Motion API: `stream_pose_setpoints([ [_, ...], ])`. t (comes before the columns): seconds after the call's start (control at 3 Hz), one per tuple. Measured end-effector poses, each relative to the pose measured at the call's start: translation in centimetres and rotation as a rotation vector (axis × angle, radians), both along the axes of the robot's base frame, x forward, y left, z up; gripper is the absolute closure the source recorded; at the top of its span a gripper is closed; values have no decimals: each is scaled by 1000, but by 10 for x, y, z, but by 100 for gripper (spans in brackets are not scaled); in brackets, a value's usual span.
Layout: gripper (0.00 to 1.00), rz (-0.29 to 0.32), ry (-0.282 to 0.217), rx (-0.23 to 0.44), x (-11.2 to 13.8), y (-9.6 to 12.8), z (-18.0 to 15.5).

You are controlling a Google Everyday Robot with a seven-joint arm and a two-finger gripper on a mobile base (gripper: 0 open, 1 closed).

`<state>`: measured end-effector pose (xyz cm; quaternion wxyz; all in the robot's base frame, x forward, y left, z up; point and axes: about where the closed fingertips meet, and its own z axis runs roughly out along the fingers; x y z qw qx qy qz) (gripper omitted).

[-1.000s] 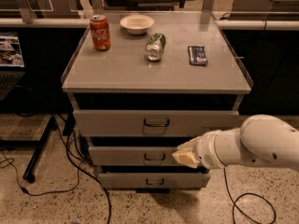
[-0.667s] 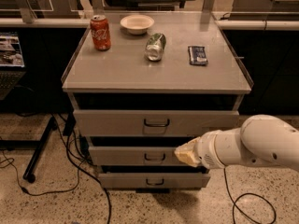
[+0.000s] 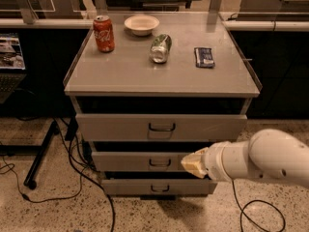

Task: Open bottom drawer

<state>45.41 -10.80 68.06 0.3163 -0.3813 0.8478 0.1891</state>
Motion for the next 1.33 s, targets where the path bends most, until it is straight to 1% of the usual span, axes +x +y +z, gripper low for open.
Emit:
stream_pose_setpoints([
  [0.33, 100, -99, 1, 20, -26, -21, -62],
  [0.67, 100, -204, 14, 51, -46, -35, -128],
  [1.0, 100, -319, 67, 105, -62, -33, -195],
  [1.33, 100, -430, 118, 126, -74, -24, -242],
])
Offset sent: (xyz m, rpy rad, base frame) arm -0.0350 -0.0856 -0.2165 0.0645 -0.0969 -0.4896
